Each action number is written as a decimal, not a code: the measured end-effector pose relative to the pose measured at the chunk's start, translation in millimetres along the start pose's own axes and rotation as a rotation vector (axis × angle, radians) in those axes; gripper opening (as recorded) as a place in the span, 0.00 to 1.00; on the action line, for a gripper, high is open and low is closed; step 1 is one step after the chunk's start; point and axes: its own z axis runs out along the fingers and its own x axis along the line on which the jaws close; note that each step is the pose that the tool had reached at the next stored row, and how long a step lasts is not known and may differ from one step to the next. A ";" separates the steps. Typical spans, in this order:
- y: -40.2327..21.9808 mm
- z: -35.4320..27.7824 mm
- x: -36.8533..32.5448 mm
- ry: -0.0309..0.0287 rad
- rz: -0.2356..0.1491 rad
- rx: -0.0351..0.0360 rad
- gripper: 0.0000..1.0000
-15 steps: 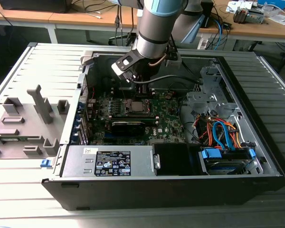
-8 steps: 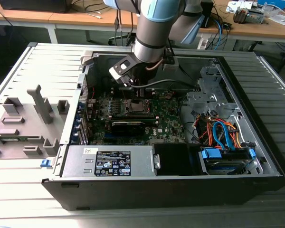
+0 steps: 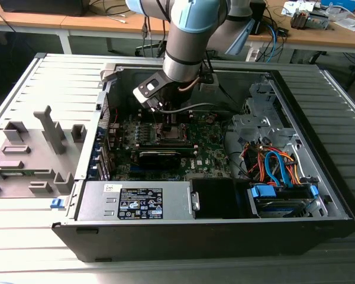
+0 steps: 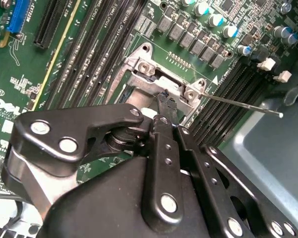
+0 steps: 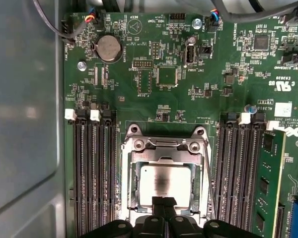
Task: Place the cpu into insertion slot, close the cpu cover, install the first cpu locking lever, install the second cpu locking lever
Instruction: 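Close the cpu cover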
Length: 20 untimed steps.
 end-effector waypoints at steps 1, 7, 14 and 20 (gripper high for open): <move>-0.1 2.3 -0.1 -0.0002 0.000 0.0000 0.11; -0.7 11.0 -0.6 -0.0014 -0.003 0.0005 0.11; -0.7 6.4 -0.3 -0.0009 -0.003 0.0000 0.11; 2.0 7.1 -0.8 -0.0015 -0.002 0.0026 0.11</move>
